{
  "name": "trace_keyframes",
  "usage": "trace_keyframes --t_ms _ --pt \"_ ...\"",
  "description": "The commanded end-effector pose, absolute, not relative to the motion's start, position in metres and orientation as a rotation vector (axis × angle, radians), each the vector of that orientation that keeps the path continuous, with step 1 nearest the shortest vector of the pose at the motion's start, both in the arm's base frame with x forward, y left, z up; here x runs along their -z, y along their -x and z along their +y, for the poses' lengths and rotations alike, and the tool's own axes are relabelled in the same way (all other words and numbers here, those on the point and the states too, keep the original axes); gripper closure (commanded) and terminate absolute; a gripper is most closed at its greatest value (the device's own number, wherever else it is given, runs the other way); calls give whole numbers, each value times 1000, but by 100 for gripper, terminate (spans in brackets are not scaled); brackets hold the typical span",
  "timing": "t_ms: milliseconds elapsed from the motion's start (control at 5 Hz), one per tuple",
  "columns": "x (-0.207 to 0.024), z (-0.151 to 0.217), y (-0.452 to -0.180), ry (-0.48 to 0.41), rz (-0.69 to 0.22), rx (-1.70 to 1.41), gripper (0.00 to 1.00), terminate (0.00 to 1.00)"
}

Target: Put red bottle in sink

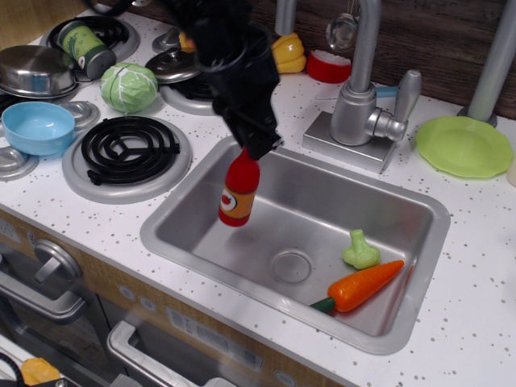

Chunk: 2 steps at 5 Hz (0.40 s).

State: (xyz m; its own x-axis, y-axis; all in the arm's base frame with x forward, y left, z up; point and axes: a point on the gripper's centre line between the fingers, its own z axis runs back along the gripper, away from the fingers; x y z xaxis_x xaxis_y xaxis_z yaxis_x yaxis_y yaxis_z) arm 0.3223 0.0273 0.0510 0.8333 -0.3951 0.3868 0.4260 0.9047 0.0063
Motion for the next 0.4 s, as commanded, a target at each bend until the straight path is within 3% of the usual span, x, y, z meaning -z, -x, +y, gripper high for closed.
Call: trace_keyframes --t_ms 0,200 --pt "-39 28 -328 99 -480 437 0 0" --pt "-39 23 -328 142 -534 433 0 100"
